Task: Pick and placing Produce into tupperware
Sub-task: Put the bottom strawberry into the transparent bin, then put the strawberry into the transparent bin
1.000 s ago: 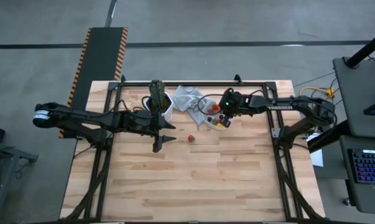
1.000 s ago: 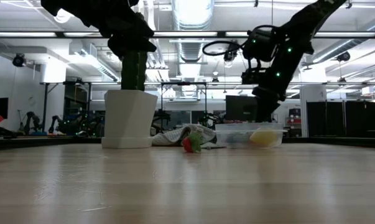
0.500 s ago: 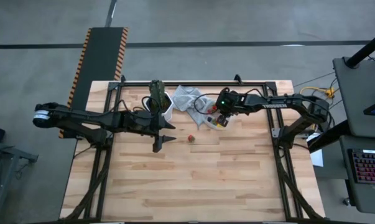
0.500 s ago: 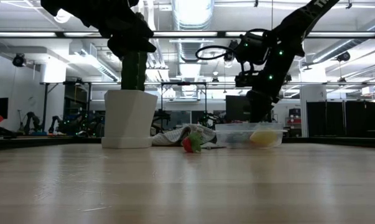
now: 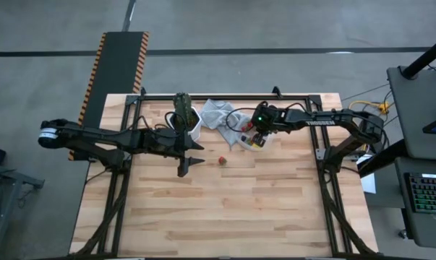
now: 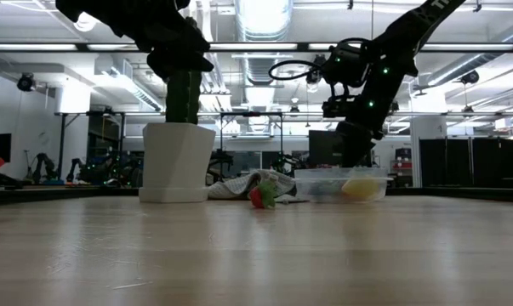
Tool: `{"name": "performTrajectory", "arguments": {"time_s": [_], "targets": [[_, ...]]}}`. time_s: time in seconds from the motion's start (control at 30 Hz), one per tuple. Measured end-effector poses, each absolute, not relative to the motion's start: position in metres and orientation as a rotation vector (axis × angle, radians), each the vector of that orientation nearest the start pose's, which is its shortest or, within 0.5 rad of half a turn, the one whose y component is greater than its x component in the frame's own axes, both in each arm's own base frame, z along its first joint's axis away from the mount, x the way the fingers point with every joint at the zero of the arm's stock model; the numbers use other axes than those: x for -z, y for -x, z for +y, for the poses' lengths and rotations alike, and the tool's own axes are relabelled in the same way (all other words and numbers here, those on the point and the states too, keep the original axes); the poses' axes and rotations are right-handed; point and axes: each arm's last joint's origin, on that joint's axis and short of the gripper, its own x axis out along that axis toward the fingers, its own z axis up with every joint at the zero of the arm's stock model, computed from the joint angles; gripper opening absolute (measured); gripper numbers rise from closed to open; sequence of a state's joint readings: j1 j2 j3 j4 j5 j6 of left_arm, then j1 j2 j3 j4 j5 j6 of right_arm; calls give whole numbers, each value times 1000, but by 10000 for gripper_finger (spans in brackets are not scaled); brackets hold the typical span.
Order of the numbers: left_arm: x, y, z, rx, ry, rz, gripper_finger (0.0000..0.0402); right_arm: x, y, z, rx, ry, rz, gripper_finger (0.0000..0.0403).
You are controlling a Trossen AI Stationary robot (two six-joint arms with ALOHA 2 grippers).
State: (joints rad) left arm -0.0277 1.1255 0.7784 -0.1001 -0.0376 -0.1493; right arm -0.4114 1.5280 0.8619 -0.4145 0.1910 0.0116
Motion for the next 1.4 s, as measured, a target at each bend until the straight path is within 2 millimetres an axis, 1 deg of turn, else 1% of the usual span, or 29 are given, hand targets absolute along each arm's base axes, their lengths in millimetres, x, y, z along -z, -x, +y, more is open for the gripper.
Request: {"name": "performTrajectory", "arguments": {"time_s": [0.43, 0.57, 0.83, 0.93, 1.1, 1.2, 1.3, 1.4], "targets": [[-273, -244, -6, -43, 132, 446, 222, -178, -258, -118, 534, -151, 1082, 12], [-273, -244, -6, -43, 132, 446, 222, -178, -258, -118, 522, -163, 1079, 36], [-272, -244, -6, -44, 132, 461, 222, -180, -258, -118, 532, -168, 1069, 106], [-272, -244, -6, -44, 132, 462, 222, -188, -260, -118, 541, -178, 1033, 125], [-272, -244, -6, -45, 132, 461, 222, -210, -266, -108, 503, -153, 941, 148], [-272, -244, -6, -44, 132, 461, 222, -227, -272, -96, 417, -149, 837, 157], [-272, -244, -6, -44, 132, 461, 222, -241, -279, -79, 296, -122, 743, 161], [-272, -244, -6, -44, 132, 462, 222, -250, -283, -61, 212, -58, 680, 161]]}}
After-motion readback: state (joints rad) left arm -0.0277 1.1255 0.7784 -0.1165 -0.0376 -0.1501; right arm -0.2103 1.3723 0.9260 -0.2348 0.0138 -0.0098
